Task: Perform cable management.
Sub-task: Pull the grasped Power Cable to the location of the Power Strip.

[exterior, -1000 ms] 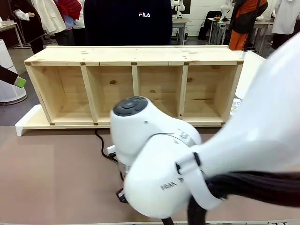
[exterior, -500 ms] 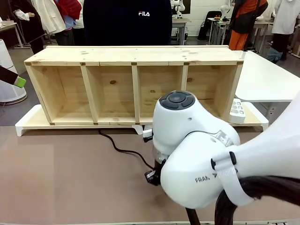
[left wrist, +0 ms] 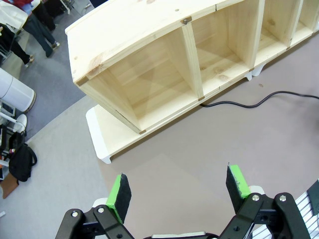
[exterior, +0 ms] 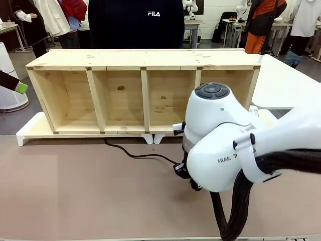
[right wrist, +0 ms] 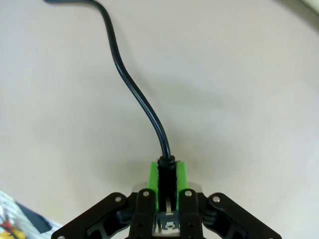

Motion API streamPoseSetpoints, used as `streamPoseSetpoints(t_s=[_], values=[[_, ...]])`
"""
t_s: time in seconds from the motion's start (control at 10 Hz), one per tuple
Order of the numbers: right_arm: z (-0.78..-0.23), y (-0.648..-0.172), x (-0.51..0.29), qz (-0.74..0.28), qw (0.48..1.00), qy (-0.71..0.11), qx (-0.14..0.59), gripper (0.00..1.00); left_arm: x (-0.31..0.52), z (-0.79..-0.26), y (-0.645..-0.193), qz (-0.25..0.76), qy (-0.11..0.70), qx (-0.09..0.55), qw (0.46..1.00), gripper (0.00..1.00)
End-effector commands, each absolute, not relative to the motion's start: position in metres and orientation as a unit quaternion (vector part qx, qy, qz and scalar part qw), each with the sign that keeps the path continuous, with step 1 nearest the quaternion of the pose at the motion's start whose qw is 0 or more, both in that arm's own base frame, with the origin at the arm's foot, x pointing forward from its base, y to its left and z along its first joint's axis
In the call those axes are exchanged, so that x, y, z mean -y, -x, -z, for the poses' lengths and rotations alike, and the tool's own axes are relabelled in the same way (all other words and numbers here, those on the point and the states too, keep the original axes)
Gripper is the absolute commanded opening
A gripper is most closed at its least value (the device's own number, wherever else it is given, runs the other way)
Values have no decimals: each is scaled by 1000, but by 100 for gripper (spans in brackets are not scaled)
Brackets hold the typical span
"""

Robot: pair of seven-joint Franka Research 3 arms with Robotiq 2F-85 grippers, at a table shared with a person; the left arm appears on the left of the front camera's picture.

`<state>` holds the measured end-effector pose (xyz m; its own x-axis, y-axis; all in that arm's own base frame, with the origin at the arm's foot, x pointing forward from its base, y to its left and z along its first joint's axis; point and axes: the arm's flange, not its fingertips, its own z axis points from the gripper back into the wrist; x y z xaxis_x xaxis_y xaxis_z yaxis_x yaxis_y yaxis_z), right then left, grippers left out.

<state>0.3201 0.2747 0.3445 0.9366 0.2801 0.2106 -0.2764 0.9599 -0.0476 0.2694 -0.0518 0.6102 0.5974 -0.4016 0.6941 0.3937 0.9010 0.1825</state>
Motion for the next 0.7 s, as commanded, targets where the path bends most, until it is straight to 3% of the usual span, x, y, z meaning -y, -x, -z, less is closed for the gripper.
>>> streamPoseSetpoints(t_s=[0.0, 0.6], values=[[-330, -268, -195, -123, 986, 11, 114, 16, 52, -610, -271, 221, -5, 393, 893, 100], [-332, -255, -159, -78, 991, 41, 105, 16, 52, -610, -271, 221, -5, 393, 893, 100]])
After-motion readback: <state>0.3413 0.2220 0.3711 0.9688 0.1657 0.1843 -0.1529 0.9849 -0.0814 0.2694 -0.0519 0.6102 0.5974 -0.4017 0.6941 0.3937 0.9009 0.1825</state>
